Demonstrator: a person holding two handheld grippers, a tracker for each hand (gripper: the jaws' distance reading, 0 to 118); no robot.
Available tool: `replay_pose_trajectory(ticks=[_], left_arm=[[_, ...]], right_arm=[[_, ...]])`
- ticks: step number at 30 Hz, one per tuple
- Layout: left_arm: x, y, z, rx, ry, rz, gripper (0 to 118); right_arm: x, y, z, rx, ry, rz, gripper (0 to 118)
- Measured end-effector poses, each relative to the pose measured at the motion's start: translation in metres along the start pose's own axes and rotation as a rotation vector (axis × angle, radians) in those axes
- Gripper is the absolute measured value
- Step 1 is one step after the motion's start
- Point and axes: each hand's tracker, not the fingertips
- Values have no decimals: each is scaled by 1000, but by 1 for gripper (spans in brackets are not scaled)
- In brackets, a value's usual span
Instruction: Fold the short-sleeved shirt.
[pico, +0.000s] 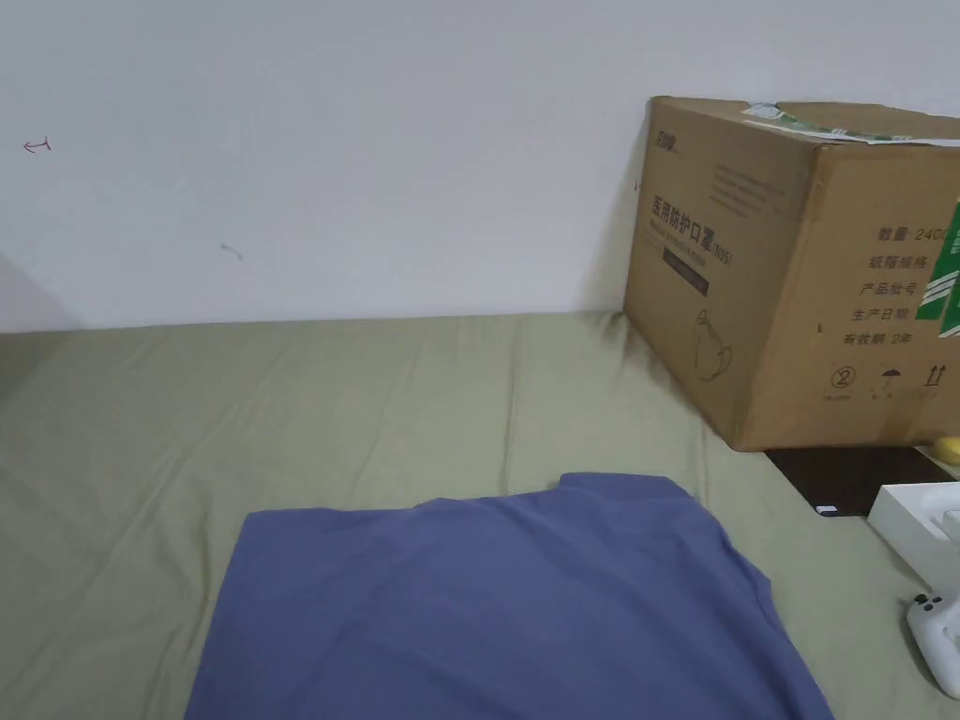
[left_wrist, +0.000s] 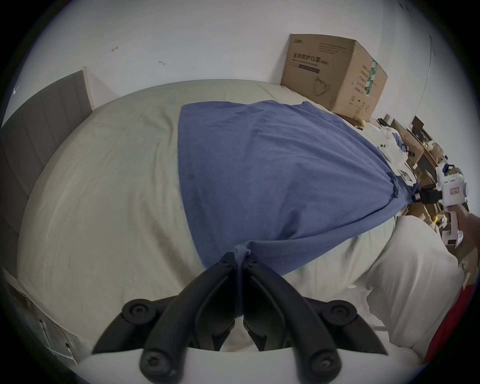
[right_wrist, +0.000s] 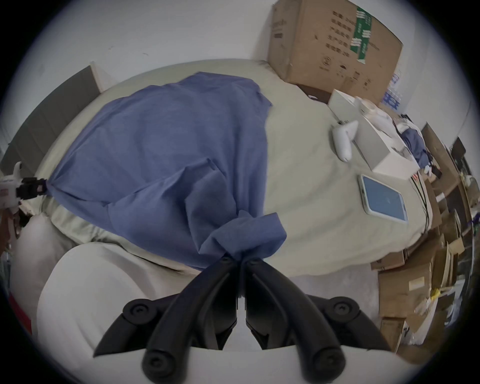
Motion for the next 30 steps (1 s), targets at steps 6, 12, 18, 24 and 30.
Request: replay_pose_trajectory(ticks=[6, 12, 18, 24, 30], left_arm=[[5, -13, 1, -30, 30, -58, 3], [-10, -25, 20, -14, 92, -32, 118], [20, -8, 79, 223, -12, 123, 117], [74, -7, 126, 565, 45, 170, 46], [60, 12, 132, 471, 89, 151, 0]], right_arm=[[1, 1, -20, -38, 24, -58, 4], [13, 2, -8, -8, 53, -253, 115], [-10, 19, 49, 261, 177, -344, 113], [-86, 28, 117, 659, 255, -284, 30], [-120, 38, 137, 707, 320, -153, 1]])
